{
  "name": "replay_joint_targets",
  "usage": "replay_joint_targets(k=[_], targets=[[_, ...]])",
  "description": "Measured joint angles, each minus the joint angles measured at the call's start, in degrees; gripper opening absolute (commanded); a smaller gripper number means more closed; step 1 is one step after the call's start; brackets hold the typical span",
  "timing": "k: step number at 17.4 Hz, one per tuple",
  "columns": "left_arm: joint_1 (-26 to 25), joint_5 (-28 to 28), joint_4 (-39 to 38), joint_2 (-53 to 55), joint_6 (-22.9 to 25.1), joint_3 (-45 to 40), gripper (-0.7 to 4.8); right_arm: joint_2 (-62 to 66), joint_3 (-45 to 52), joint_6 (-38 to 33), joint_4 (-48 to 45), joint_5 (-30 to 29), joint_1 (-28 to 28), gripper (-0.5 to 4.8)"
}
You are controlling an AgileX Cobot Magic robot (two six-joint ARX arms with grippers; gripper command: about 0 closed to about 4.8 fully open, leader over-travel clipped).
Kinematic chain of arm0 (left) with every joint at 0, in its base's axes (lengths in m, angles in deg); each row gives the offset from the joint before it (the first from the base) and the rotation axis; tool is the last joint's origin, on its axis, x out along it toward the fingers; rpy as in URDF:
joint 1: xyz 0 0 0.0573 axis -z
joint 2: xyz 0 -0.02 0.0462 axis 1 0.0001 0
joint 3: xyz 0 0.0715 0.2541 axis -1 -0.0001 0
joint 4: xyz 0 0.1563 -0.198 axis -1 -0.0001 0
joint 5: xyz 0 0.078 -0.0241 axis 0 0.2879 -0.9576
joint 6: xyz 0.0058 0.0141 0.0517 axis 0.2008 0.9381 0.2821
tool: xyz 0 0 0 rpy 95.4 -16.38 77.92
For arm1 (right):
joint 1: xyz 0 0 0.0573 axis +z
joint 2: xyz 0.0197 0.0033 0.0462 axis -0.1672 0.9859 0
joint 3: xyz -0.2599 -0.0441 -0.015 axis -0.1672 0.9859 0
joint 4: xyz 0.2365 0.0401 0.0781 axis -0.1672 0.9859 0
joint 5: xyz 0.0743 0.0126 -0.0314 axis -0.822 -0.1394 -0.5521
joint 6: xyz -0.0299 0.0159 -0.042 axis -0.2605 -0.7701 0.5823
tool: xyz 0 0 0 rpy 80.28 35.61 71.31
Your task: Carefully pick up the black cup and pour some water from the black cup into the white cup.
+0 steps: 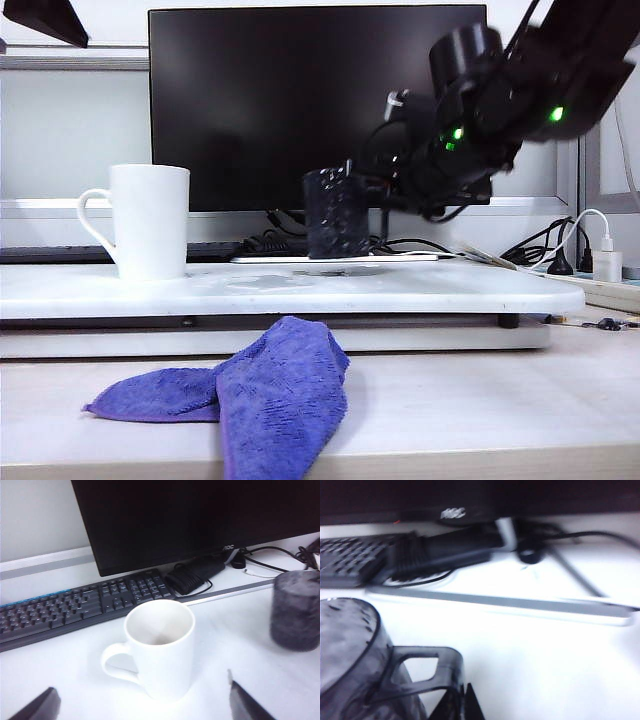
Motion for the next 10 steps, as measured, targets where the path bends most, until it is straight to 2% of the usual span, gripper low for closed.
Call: replay_joint_targets(k=[8,9,10], targets=[[0.0,0.0,-0.3,0.0,0.0,0.0,4.79,4.0,-0.4,-0.2,-3.9,-3.5,-0.8,-0.05],[0.0,0.0,-0.4,0.0,0.0,0.0,4.79,4.1,-0.4,0.0,-4.4,-3.6,-0.8,0.07],[0.0,0.0,-0.6,0.0,0.0,0.0,4.79,4.1,-0.4,0.0,-4.4,-3.6,-0.8,0.89]])
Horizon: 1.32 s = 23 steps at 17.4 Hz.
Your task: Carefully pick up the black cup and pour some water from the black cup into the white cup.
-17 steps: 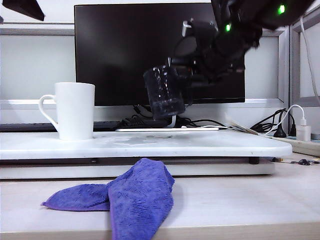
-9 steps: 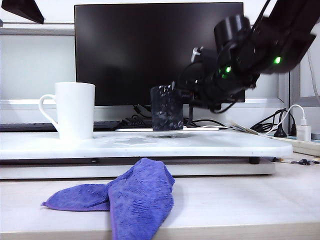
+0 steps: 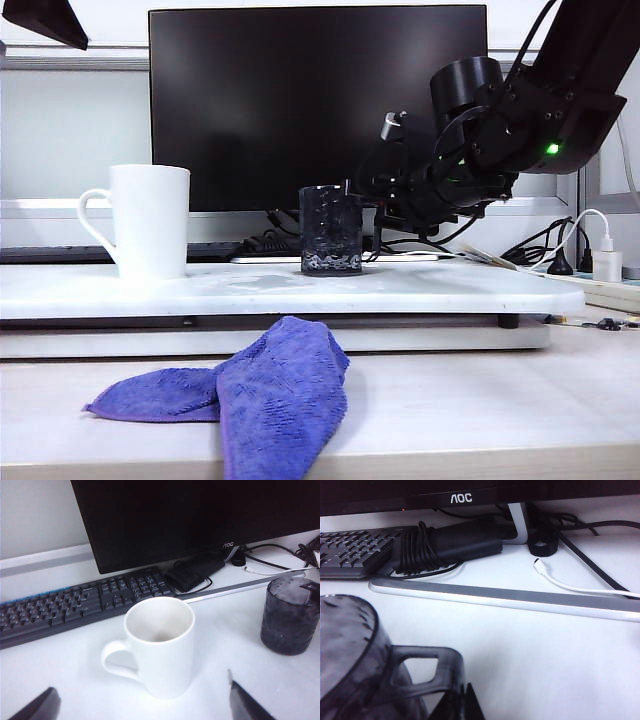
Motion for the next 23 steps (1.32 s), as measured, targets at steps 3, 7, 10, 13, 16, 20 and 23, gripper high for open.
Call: replay_joint_targets(k=[3,7,10,13,16,20,23], targets=[[0.0,0.0,-0.2,0.0,0.0,0.0,4.79,0.0,0.0,0.0,-0.5,0.0,0.0,2.12],[0.0,0.0,-0.2,0.0,0.0,0.0,4.79,-0.8,0.1,0.3,0.2,0.0,0.0,2.12],[0.0,0.0,-0.2,-0.1,0.0,0.0,4.79,-5.7,0.1,4.7,6.3,0.0,0.0,2.13],[0.0,0.1,0.8,-4.9,0.0,0.0,4.79,-15.0,0.5,6.0,19.6,0.0,-0.3,2.13],[0.0,2.3,-1.3,-20.5,1.9,0.0,4.79,-34.1,0.4,7.1,25.5,0.0,-0.3,2.12],[0.0,4.3,-13.7,-42.1,2.4,0.2,4.79,-62.1,-0.1,7.8,43.6,0.0,-0.2,2.12],[0.3,3.9,-27.2,-46.4,0.8,4.2,4.79,-81.5,0.0,9.0,63.7,-0.1,0.1,2.12]])
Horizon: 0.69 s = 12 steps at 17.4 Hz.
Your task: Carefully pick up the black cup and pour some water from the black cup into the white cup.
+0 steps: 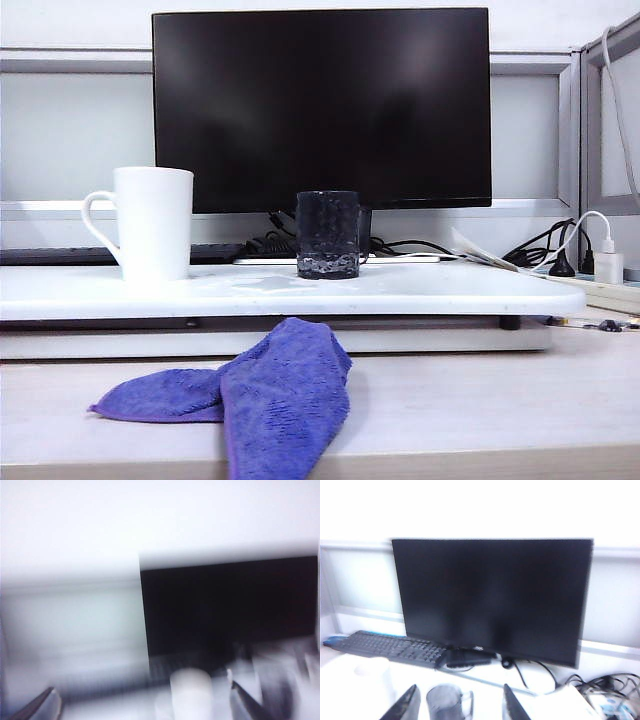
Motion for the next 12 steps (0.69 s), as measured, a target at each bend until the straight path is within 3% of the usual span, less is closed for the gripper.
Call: replay_joint_targets(k=[2,4,9,12], targets=[[-0.1,-2.9,-6.1,0.2,-3.6,0.9,4.79,-11.5,2.1,0.1,9.7,0.2,0.2,2.12],[0.0,-6.2,-9.2,0.6,-12.5,-4.5,4.79,-23.0,12.7,-1.7,13.9,0.6,-0.5,2.12],[0.0,-11.5,1.6,0.7,-25.3,-21.5,4.79,-28.5,38.2,-15.0,0.8,-7.7,-0.5,2.09],[0.0,-10.1,4.1,0.7,-26.6,-27.5,4.79,-28.2,53.0,-16.5,-18.8,-9.7,-0.5,1.98]])
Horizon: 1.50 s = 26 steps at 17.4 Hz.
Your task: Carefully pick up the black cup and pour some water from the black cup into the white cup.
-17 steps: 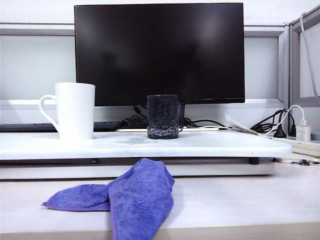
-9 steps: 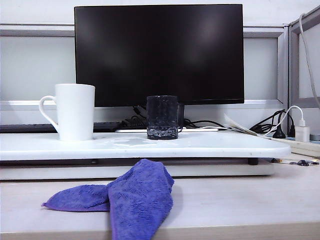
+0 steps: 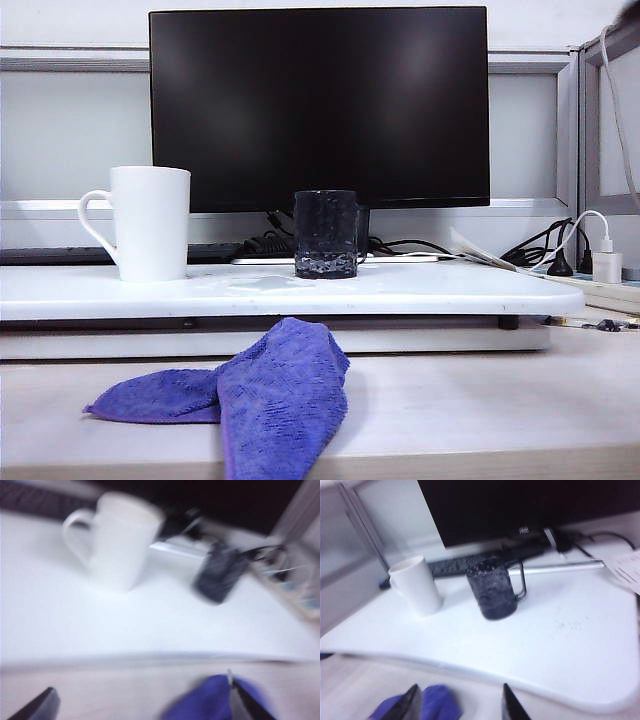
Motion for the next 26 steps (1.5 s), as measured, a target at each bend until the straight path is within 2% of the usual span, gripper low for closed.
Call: replay_joint_targets(k=[2,3,5,7,9,10,11,12,13,14,15,16,18,21,26], targets=[[0.0,2.7,-0.1,0.0,0.0,-2.7,4.79,0.1,6.6,-0.2,-9.5,1.4,-0.1,1.98],[0.0,4.2,0.6,0.0,0.1,-3.8,4.79,0.0,7.9,0.2,-11.2,2.7,-0.1,1.98],[0.0,8.2,4.0,0.0,1.4,-6.5,4.79,0.1,7.9,3.1,-8.5,7.8,-0.1,1.98],[0.0,11.6,9.0,-0.1,5.1,-9.7,4.79,0.3,7.9,8.7,-3.2,13.5,-0.1,1.98],[0.0,14.4,12.1,-0.1,9.1,-12.1,4.79,0.3,7.9,16.3,-2.0,23.0,-0.5,1.98],[0.0,16.6,12.3,0.1,10.6,-12.5,4.79,0.3,7.9,17.6,-2.4,27.1,-1.6,1.87],[-0.1,20.3,12.8,0.0,11.9,-12.5,4.4,0.3,7.9,17.9,-3.3,29.7,-3.5,1.35],[-0.1,23.3,13.6,0.0,13.1,-12.5,2.87,0.3,7.9,17.7,-4.6,29.8,-5.7,0.79],[-0.4,25.0,14.8,0.0,15.3,-12.5,1.45,0.3,7.9,17.4,-6.1,28.2,-8.1,0.75],[-0.9,25.2,16.4,0.0,16.9,-12.5,0.44,0.3,7.9,16.9,-6.7,23.8,-11.1,0.59],[-1.0,24.7,17.9,0.0,17.4,-12.5,-0.1,0.3,7.9,15.4,-6.6,18.6,-14.2,0.11],[-1.0,23.0,18.8,-0.1,17.5,-12.5,-0.06,0.3,7.9,13.7,-6.5,15.1,-16.2,-0.05],[-1.0,19.6,18.1,0.0,17.6,-12.5,-0.06,0.3,7.9,12.0,-6.3,8.3,-20.0,-0.05],[-1.0,17.7,14.2,0.0,17.7,-12.5,-0.05,0.3,7.9,11.6,-4.9,5.2,-22.3,-0.04],[-1.0,17.7,13.6,0.0,17.7,-12.5,-0.05,0.3,7.9,10.5,-5.5,3.9,-22.3,-0.04]])
